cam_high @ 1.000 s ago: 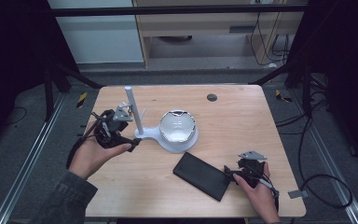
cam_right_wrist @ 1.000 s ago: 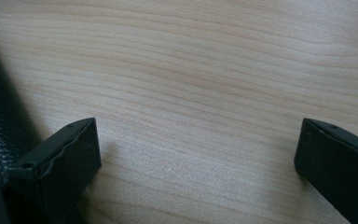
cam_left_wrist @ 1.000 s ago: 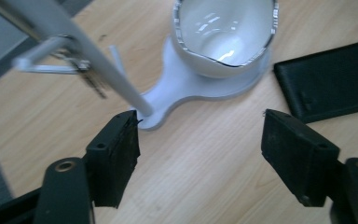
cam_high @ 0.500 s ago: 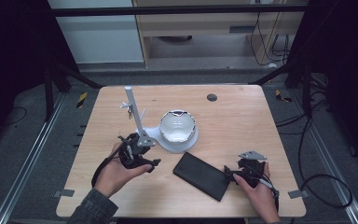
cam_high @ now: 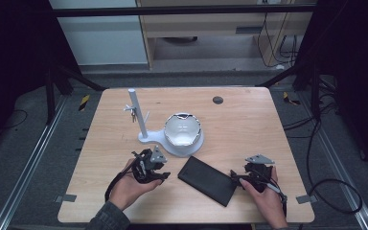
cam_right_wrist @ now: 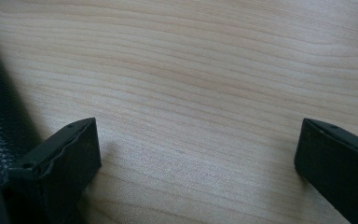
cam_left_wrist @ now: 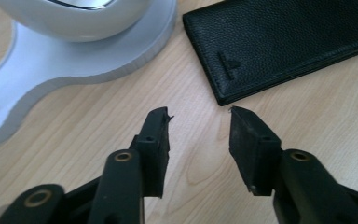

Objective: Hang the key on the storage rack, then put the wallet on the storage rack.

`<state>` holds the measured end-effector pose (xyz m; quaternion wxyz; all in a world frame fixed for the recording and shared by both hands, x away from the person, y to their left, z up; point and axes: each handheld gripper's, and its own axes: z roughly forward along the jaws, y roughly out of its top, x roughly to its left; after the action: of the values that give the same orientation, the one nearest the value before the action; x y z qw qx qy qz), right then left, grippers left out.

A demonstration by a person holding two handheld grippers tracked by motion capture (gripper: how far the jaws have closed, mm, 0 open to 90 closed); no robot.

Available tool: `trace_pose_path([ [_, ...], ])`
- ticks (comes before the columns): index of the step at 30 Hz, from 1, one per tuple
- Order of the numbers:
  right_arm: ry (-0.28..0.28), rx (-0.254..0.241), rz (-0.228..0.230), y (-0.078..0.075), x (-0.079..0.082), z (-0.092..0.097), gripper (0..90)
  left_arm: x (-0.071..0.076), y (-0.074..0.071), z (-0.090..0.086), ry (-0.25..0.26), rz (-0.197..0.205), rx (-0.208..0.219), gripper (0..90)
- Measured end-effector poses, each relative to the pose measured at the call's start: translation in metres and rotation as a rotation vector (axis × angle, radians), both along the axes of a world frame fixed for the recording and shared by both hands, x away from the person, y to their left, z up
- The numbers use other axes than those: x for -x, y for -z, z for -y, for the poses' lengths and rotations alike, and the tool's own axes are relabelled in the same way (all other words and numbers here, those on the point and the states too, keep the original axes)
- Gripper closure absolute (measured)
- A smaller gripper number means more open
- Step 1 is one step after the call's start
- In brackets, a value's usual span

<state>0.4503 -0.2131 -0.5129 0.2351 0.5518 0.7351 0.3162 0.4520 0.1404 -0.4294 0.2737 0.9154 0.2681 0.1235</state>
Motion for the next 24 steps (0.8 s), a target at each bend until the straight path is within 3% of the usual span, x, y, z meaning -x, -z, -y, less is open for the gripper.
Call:
trace_pose_path([
  [10, -0.031, 0.004, -0.004, -0.001, 0.000, 0.005, 2.2, 0.002, 0.012, -0.002, -0.008, -0.016, 0.022, 80.5],
  [13, -0.049, 0.000, -0.031, -0.005, 0.001, 0.005, 6.0, 0.003, 0.015, 0.000, -0.013, -0.025, 0.032, 85.7],
  [19, -0.046, -0.013, 0.014, -0.012, 0.006, 0.009, 6.1, 0.005, 0.018, 0.004, -0.003, -0.023, 0.029, 86.5],
  [24, -0.077, -0.015, 0.035, -0.015, 0.005, 0.005, 6.0, 0.002, 0.021, 0.008, 0.015, -0.044, 0.010, 89.7],
])
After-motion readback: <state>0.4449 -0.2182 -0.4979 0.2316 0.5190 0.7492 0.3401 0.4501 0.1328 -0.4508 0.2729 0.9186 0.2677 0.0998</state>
